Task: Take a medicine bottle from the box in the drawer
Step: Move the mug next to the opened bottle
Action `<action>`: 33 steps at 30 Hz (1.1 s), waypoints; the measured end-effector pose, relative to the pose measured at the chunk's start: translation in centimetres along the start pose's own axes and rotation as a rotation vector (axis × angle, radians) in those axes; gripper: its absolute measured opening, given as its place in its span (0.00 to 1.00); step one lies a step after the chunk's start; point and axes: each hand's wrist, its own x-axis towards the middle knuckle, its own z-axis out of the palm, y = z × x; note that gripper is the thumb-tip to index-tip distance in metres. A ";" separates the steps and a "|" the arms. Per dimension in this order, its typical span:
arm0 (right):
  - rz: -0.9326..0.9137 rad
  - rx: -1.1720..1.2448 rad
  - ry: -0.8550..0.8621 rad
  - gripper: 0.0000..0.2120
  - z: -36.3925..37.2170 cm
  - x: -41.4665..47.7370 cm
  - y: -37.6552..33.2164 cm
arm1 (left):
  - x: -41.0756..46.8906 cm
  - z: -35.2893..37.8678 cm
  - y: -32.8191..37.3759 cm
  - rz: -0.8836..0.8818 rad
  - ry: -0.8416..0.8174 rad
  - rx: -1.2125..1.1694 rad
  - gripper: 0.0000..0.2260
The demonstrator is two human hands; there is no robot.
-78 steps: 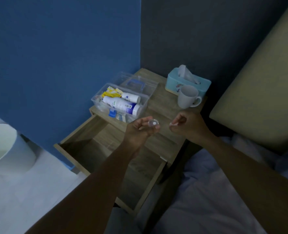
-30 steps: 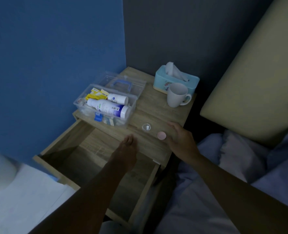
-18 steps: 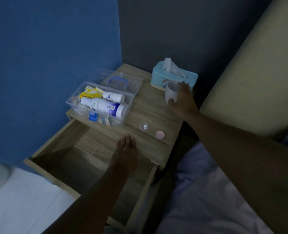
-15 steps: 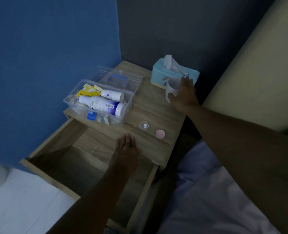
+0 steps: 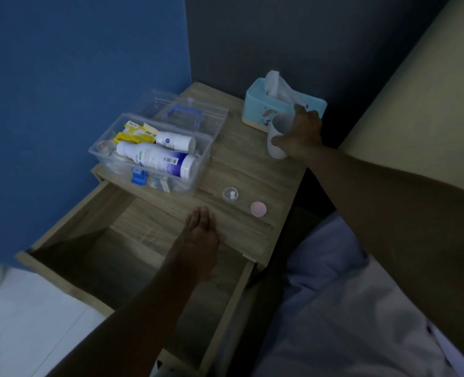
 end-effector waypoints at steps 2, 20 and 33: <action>-0.023 0.019 -0.042 0.48 -0.8 -0.2 -0.3 | 0.0 -0.1 0.0 -0.007 -0.003 -0.005 0.29; -0.268 -0.072 -0.181 0.45 -0.1 -7.1 -0.5 | -0.3 -1.2 -0.5 -0.004 -0.027 -0.031 0.26; -0.255 -0.027 -0.185 0.43 0.2 -8.6 0.2 | -0.9 -3.9 -0.7 0.019 -0.082 -0.111 0.23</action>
